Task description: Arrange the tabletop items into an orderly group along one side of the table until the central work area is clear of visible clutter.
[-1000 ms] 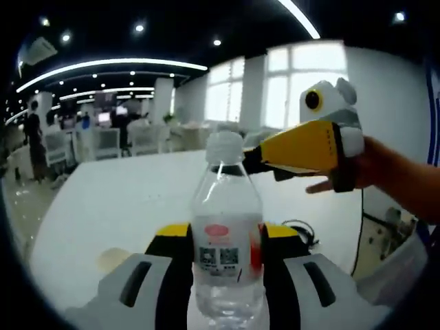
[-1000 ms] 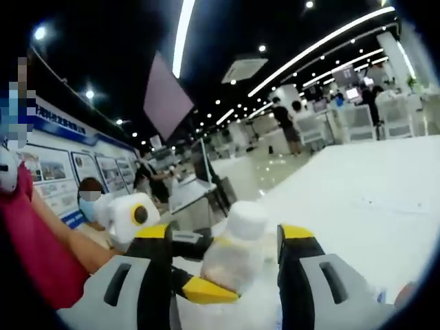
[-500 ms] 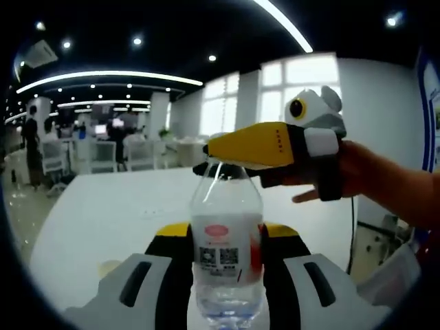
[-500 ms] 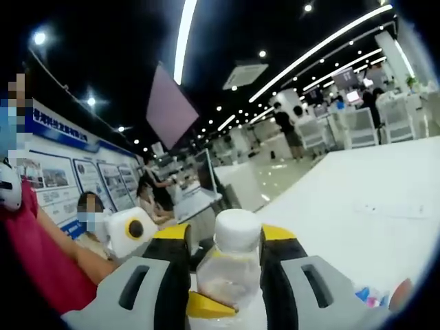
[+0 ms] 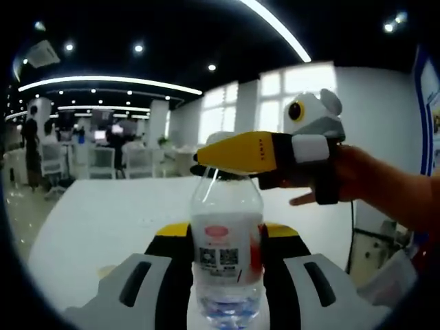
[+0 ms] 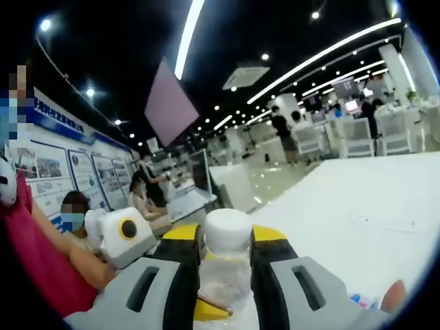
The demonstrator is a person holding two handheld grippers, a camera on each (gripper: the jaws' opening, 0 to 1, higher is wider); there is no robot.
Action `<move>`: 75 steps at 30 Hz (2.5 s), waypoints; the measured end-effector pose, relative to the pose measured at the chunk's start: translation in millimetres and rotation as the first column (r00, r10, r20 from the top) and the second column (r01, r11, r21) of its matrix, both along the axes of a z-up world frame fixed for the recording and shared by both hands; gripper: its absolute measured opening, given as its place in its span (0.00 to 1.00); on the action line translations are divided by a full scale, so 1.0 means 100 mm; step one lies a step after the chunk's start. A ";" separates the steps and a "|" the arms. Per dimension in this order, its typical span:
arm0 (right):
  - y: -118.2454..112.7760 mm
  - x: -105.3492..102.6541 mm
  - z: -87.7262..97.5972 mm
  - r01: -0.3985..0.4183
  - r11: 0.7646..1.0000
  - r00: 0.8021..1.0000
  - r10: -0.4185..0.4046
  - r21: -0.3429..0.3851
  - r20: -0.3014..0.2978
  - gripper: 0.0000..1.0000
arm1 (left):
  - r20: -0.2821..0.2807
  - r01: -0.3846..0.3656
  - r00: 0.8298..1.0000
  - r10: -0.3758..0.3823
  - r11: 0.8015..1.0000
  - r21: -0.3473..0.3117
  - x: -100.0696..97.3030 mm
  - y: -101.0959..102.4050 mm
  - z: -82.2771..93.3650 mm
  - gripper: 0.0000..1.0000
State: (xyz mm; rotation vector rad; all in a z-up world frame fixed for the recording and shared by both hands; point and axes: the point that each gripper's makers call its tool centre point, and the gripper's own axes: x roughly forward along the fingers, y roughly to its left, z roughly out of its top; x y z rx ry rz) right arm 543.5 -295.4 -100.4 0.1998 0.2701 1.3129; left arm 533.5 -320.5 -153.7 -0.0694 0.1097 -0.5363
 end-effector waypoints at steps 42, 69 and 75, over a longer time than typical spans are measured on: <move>0.34 -0.15 0.22 0.076 0.992 0.977 -0.054 -0.099 0.207 0.22 | -0.018 -0.143 0.989 0.144 0.988 0.061 0.07 0.28 -0.12 0.43; 0.06 -0.63 0.46 -0.207 0.978 0.962 0.210 -0.036 0.174 0.65 | 0.066 0.427 0.904 -0.421 0.895 -0.128 -0.47 -0.10 0.46 0.38; 0.09 -0.97 0.36 -0.346 0.934 0.913 0.356 -0.084 0.198 0.55 | 0.051 0.551 0.834 -0.549 0.825 -0.126 -0.70 -0.18 0.45 0.39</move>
